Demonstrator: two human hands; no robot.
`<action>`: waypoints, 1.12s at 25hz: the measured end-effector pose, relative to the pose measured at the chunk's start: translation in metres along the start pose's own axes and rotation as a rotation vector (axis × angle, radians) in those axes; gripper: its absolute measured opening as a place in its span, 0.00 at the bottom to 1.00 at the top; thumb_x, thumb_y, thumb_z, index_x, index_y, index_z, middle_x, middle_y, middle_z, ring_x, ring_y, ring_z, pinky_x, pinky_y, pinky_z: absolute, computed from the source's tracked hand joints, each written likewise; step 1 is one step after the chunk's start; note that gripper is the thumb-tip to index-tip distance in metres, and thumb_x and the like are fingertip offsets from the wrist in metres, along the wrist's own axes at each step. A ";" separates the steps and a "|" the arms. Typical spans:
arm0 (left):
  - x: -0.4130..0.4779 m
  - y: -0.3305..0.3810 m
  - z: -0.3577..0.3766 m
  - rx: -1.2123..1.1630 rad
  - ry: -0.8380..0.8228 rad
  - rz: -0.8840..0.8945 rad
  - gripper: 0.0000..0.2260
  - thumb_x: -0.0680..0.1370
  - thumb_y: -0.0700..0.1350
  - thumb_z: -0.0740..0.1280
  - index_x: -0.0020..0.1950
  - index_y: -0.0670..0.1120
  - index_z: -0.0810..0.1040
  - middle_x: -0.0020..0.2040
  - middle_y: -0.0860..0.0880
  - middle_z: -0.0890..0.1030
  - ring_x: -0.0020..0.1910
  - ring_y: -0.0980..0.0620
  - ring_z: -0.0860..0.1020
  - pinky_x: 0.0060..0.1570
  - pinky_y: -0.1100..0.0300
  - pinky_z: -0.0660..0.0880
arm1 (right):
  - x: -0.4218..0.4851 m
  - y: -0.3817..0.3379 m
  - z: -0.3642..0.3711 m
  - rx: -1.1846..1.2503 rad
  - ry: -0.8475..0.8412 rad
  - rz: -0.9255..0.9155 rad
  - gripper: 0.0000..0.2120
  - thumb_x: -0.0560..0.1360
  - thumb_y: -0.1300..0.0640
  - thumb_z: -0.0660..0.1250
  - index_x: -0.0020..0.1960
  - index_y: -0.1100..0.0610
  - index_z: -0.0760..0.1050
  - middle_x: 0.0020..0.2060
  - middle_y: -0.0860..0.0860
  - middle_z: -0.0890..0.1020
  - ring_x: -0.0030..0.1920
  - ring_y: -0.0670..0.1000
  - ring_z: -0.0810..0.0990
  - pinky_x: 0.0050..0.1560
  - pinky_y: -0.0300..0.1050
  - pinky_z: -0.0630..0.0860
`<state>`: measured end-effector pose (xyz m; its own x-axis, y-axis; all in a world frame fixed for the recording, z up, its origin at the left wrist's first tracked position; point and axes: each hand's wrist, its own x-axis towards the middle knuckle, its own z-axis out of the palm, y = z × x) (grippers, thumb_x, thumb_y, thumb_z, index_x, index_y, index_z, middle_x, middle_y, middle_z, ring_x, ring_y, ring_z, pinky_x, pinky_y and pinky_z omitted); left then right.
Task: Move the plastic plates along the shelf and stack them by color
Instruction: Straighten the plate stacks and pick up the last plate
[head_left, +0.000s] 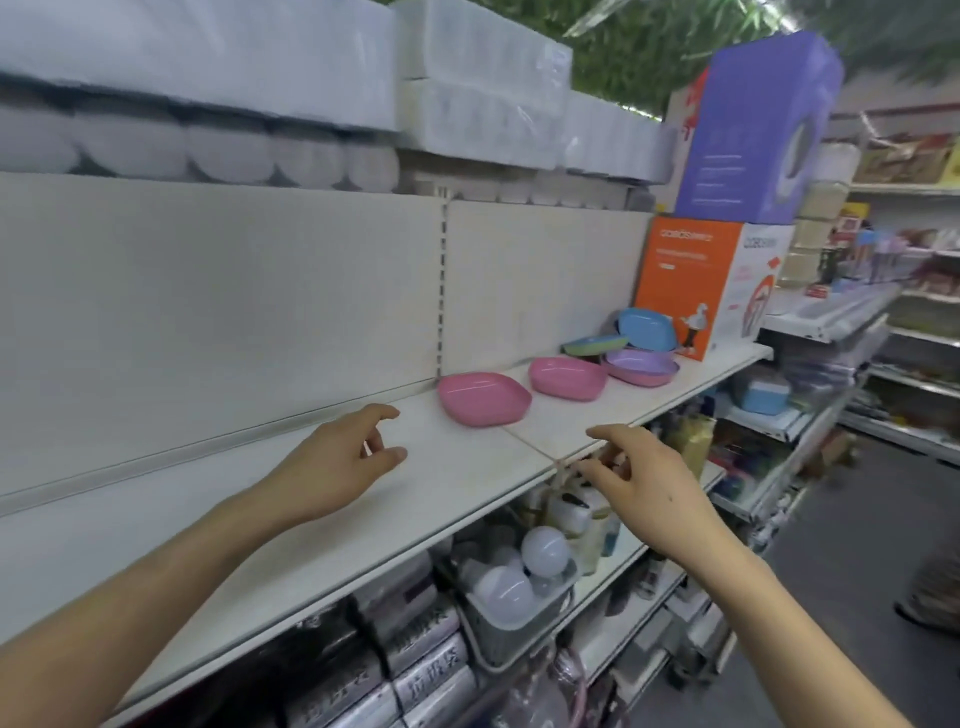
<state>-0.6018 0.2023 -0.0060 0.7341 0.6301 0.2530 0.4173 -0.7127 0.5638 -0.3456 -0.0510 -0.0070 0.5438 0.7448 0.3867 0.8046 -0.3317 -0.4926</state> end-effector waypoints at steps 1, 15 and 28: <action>0.020 0.004 0.009 0.013 -0.014 -0.001 0.20 0.81 0.59 0.66 0.71 0.60 0.70 0.51 0.58 0.79 0.48 0.60 0.78 0.51 0.58 0.74 | 0.008 0.015 -0.001 -0.008 0.000 0.014 0.20 0.81 0.45 0.67 0.71 0.45 0.73 0.50 0.42 0.77 0.46 0.42 0.78 0.50 0.47 0.79; 0.191 0.014 0.073 0.114 -0.134 -0.226 0.19 0.78 0.68 0.63 0.64 0.61 0.78 0.60 0.57 0.80 0.59 0.53 0.77 0.64 0.56 0.72 | 0.202 0.139 0.010 -0.054 -0.122 0.098 0.24 0.83 0.43 0.63 0.76 0.51 0.71 0.64 0.53 0.81 0.57 0.51 0.79 0.53 0.46 0.72; 0.179 0.047 0.088 0.203 0.137 -0.450 0.31 0.77 0.46 0.73 0.79 0.47 0.68 0.66 0.45 0.74 0.67 0.45 0.73 0.63 0.59 0.66 | 0.305 0.170 0.052 0.011 -0.362 -0.036 0.22 0.74 0.48 0.75 0.58 0.65 0.80 0.54 0.59 0.80 0.54 0.61 0.81 0.52 0.53 0.76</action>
<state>-0.4038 0.2550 -0.0032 0.3863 0.9134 0.1286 0.7815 -0.3981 0.4804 -0.0558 0.1497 -0.0136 0.3938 0.9132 0.1044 0.8182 -0.2966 -0.4925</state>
